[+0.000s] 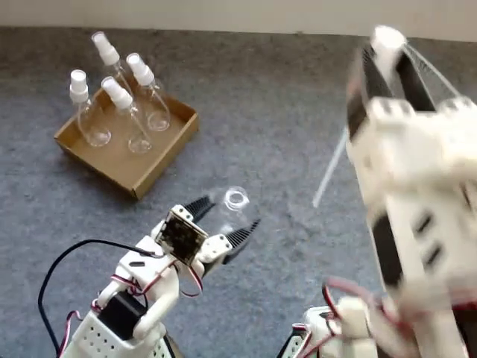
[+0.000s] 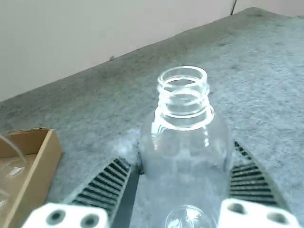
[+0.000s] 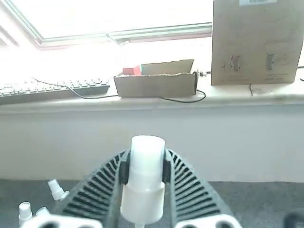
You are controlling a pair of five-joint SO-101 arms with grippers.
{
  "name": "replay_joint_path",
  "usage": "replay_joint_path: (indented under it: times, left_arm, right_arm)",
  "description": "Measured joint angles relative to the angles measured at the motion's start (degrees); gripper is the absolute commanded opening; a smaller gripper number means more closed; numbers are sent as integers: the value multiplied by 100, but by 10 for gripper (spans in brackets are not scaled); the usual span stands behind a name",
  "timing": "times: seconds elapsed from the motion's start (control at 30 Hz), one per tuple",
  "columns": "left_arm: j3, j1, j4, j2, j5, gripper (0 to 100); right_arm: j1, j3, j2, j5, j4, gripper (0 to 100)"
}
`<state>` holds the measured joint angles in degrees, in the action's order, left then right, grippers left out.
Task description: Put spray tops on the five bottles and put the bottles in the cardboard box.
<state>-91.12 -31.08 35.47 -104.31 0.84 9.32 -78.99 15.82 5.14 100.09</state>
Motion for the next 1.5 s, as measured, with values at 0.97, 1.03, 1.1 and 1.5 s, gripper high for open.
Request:
replay_joint_path:
  times: [0.97, 1.03, 1.1, 1.5]
  left_arm:
    - [-255, -1169, -35, 0, 0, 189]
    - [-255, -1169, -35, 0, 0, 189]
    - [-255, -1169, -35, 0, 0, 189]
    - [-264, -1169, -35, 0, 0, 189]
  right_arm:
    - [18, 7429, 4756, -9, -1934, 5]
    - [18, 8211, 5073, -9, -2462, 5]
    - [18, 8923, 5389, -9, -3007, 5]
    - [0, 10822, 6057, -9, -5011, 5]
